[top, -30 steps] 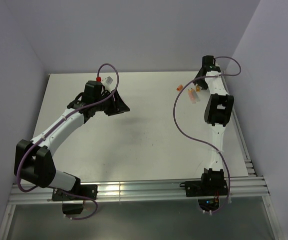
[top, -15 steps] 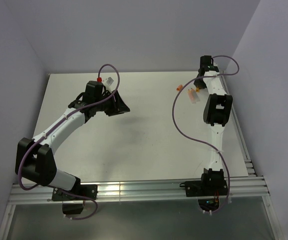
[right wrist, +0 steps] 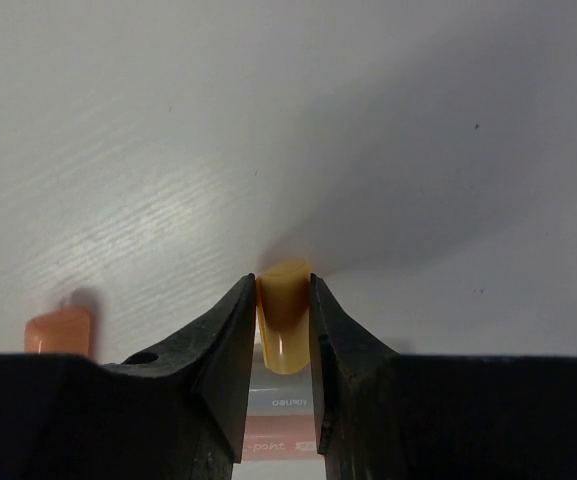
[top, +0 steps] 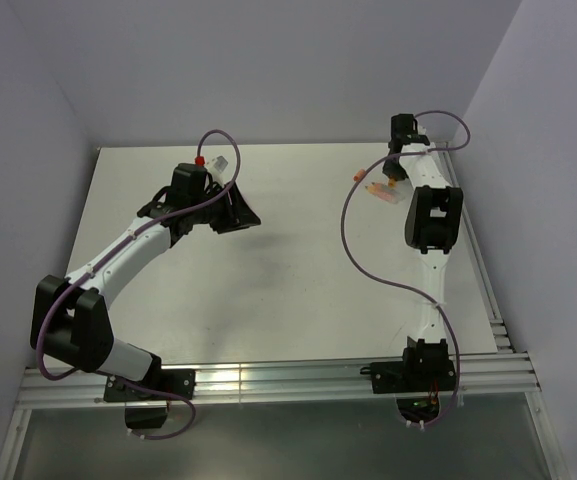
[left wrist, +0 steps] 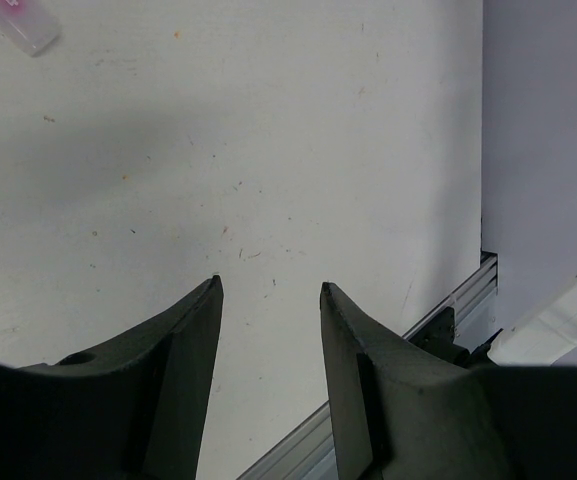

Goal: Insert the pens into the pen caps

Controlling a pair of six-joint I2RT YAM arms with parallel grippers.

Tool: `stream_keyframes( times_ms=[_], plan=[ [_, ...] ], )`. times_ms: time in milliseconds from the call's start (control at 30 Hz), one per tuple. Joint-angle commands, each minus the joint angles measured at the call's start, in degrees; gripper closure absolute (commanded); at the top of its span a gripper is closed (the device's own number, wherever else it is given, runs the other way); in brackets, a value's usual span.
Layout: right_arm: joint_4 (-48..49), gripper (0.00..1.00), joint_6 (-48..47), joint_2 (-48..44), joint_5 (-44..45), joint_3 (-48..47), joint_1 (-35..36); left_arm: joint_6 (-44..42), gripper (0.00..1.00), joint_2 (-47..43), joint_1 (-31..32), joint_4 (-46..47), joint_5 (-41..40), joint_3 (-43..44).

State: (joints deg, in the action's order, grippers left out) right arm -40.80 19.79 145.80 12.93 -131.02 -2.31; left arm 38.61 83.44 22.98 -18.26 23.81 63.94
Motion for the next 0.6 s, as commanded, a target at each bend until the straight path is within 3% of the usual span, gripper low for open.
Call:
stream_keyframes(
  times_ms=[0, 400, 567],
  plan=[
    [-5.60, 0.76, -1.34, -2.00, -0.62, 4.19, 2.04, -0.03, 0.51, -0.91, 0.31, 2.09, 0.97, -0.40],
    [-3.50, 0.84, 0.95, -12.02, 0.43, 20.00, 3.98, -0.29, 0.51, -1.26, 0.31, 1.74, 0.71, -0.49],
    [-6.75, 0.85, 1.30, -13.60, -2.19, 20.19, 4.06, -0.38, 0.51, -1.35, 0.31, 1.74, 0.71, -0.31]
  ],
)
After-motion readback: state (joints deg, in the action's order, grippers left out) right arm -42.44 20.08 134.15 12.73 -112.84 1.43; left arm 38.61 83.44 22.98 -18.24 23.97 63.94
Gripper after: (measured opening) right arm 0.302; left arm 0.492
